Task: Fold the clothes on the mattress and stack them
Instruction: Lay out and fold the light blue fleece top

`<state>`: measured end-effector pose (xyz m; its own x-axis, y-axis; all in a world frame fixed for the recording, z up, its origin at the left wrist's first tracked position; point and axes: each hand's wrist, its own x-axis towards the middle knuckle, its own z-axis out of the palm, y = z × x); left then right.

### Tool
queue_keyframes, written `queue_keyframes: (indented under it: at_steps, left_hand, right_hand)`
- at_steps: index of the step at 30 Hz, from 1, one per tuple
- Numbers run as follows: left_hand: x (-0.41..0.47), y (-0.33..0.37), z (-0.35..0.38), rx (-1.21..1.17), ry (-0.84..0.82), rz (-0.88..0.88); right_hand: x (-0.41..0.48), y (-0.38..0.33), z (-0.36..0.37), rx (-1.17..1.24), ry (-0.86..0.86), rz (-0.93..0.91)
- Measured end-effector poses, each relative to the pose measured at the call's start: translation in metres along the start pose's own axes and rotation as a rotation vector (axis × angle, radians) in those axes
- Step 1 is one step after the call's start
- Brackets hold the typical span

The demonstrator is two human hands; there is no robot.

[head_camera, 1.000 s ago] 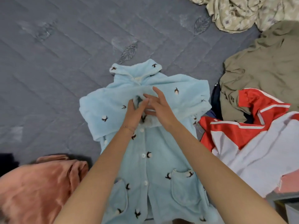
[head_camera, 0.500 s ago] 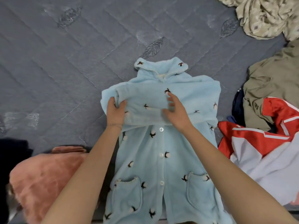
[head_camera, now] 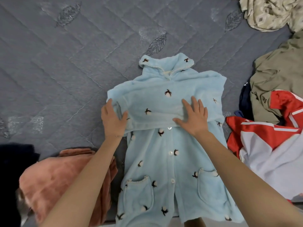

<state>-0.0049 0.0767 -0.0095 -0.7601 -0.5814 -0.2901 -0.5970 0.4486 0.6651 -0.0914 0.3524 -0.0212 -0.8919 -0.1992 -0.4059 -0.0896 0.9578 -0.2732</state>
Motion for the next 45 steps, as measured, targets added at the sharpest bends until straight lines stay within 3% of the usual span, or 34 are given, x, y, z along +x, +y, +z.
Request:
queue_keyframes:
  at_steps: [4, 8, 24, 31, 38, 45]
  left_hand:
    - [-0.027, 0.005, -0.010, 0.408, -0.031, 0.380]
    - [-0.068, 0.006, 0.001, 0.500, -0.156, 0.477]
    - [-0.291, -0.020, 0.096, 0.572, -0.306, 0.304]
    - [-0.310, -0.088, 0.077, 0.557, -0.280, 0.130]
    - [-0.326, -0.133, 0.066, 0.584, -0.202, 0.136]
    - [-0.332, -0.157, 0.055, 0.238, -0.054, -0.160]
  right_hand:
    - [-0.022, -0.004, 0.004, 0.033, 0.047, -0.034]
    - [-0.062, 0.013, 0.015, 0.001, -0.016, -0.051]
    - [-0.232, 0.139, 0.063, -0.052, -0.140, -0.105]
    - [-0.272, 0.181, 0.089, -0.030, -0.165, 0.028]
    - [-0.290, 0.190, 0.104, 0.132, -0.124, 0.174]
    - [-0.288, 0.194, 0.105, 0.476, -0.049, 0.423]
